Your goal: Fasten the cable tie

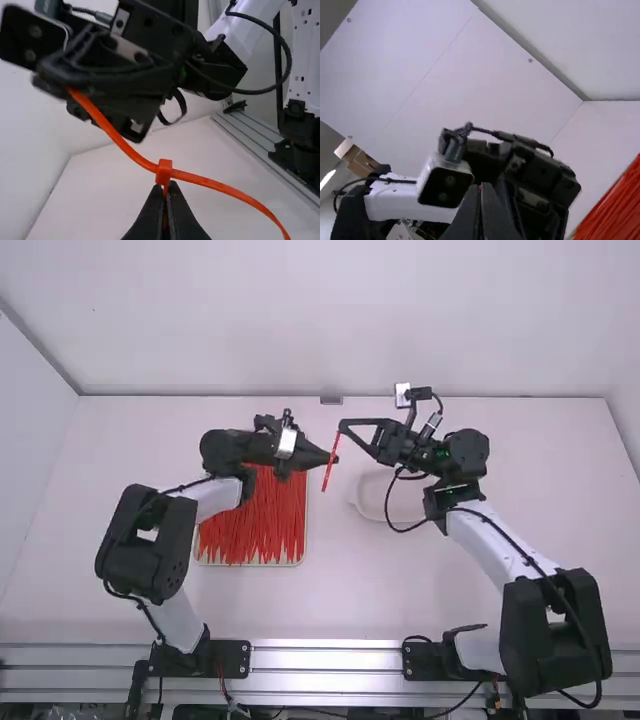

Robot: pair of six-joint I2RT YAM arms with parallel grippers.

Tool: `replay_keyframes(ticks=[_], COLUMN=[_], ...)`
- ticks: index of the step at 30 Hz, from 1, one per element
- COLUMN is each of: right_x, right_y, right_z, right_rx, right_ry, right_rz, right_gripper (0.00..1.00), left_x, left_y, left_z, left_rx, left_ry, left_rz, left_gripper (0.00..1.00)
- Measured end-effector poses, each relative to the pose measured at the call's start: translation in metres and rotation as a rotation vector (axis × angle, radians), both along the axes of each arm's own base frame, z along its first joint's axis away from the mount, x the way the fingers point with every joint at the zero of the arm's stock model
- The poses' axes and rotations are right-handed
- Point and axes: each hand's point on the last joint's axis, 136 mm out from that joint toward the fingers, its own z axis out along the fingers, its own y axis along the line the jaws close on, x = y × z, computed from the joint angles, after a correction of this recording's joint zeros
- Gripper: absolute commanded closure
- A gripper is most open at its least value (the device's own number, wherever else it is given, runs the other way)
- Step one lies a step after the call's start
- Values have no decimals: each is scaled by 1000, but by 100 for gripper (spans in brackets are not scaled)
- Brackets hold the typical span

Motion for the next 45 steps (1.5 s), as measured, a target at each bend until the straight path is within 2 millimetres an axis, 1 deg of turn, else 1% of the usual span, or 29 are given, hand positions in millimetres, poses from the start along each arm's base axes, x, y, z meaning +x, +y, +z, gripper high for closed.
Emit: replay_keyframes(ticks=[3, 4, 7, 11, 14, 17, 18, 19, 21, 22, 24, 33, 38, 45], right_x=[2, 2, 2, 2, 5, 8, 14, 15, 22, 23, 24, 24, 26, 26], right_y=[-6, -7, -12, -14, -20, -26, -33, -35, -46, -49, -50, -50, -55, -57], right_z=[-1, -1, -1, 6, 22, 30, 41, 45, 65, 71, 77, 77, 77, 76], right_rx=[-3, -3, -9, -13, -7, -2, 10, 15, 35, 41, 48, 49, 46, 43], right_ry=[10, 12, 18, 3, -32, -45, -69, -77, -125, -140, -148, -149, -150, -150], right_rz=[0, 1, 7, 21, 12, 1, -31, -41, -87, -101, -109, -111, -122, -123], right_gripper=[100, 100, 100, 100, 100, 100, 100, 100, 100, 100, 100, 100, 100, 100], left_x=[-3, -4, -8, -10, -14, -18, -24, -27, -36, -38, -41, -42, -42, -42], left_y=[0, 0, 1, 1, 2, 3, 4, 4, 6, 6, 7, 7, 7, 7], left_z=[-10, -11, -24, -31, -36, -40, -47, -50, -60, -63, -65, -66, -66, -66], left_rx=[0, 1, 4, 3, 7, 14, 31, 38, 58, 63, 68, 71, 72, 71], left_ry=[17, 17, 33, 42, 48, 56, 73, 84, 105, 109, 107, 101, 102, 102], left_rz=[6, 6, 12, 23, 21, 14, -8, -18, -44, -52, -62, -69, -70, -69], left_gripper=[99, 99, 99, 99, 99, 99, 99, 99, 99, 99, 99, 99, 99, 99])
